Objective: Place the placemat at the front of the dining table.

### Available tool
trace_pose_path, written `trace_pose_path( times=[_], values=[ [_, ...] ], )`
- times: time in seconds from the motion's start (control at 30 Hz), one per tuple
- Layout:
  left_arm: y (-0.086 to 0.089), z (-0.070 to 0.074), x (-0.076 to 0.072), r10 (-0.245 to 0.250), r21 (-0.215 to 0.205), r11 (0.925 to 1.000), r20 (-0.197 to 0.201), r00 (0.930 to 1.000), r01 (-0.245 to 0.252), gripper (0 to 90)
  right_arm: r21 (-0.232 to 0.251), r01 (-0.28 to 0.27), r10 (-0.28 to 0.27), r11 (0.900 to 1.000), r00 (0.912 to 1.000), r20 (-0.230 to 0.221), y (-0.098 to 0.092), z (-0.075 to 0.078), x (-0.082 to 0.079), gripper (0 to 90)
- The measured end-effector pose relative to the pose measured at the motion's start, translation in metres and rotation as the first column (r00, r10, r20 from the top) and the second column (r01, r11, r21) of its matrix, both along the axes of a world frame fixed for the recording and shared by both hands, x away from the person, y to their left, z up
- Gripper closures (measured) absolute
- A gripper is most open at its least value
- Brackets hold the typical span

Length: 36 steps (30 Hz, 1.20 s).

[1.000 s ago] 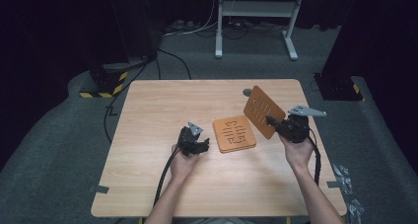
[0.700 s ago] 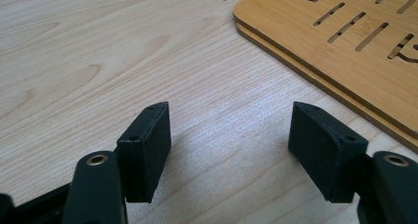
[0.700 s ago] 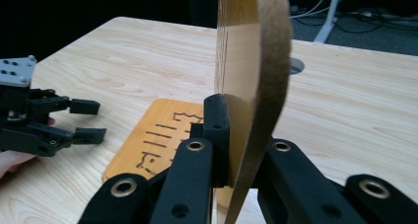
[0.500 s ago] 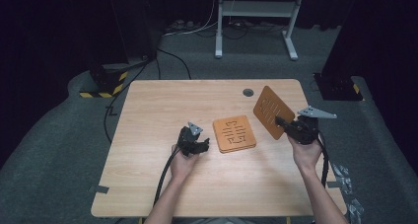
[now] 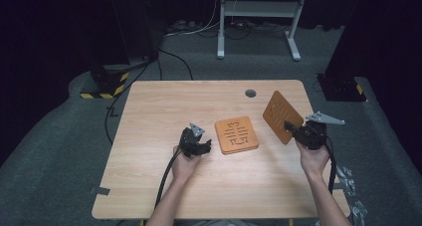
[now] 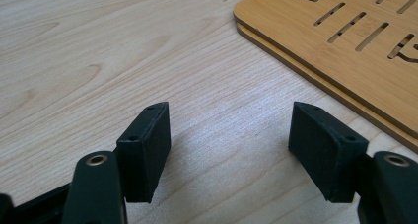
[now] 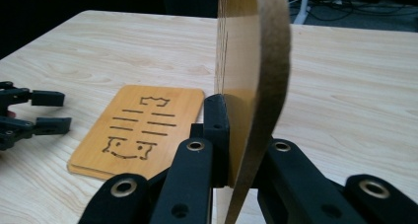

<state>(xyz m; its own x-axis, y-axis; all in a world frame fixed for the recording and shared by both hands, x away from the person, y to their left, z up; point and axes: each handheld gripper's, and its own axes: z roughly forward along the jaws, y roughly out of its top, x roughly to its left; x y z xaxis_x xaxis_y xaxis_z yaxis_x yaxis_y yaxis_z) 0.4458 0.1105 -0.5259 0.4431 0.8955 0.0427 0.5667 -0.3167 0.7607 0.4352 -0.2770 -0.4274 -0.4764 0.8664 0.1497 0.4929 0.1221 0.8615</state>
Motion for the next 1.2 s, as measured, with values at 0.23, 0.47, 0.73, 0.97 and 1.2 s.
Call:
trace_pose_path(
  times=[0.23, 0.47, 0.73, 0.97, 1.2],
  values=[
    [0.0, 0.0, 0.0, 0.002, 0.0, 1.0, 0.001, 1.0, -0.002, 32.4, 0.003, 0.038, -0.038, 0.999, 0.9992, -0.011, -0.011, -0.005, -0.001, 86.3],
    [0.0, 0.0, 0.0, 0.002, 0.002, 1.0, 0.001, 1.0, -0.002, 32.4, -0.001, 0.071, -0.071, 0.997, 0.9971, -0.025, -0.022, -0.013, 0.0, 86.3],
    [0.0, 0.0, 0.0, 0.005, 0.001, 1.0, 0.001, 1.0, -0.005, 32.4, -0.011, 0.106, -0.106, 0.994, 0.9936, -0.039, -0.026, -0.024, 0.002, 86.3],
    [0.0, 0.0, 0.0, 0.005, 0.001, 1.0, 0.001, 1.0, -0.005, 32.4, -0.032, 0.126, -0.128, 0.992, 0.9903, -0.054, -0.028, -0.032, 0.003, 86.3],
    [0.0, 0.0, 0.0, 0.004, 0.002, 1.0, 0.001, 1.0, -0.004, 32.4, -0.04, 0.15, -0.152, 0.988, 0.9867, -0.058, -0.029, -0.039, 0.005, 86.3]
  ],
)
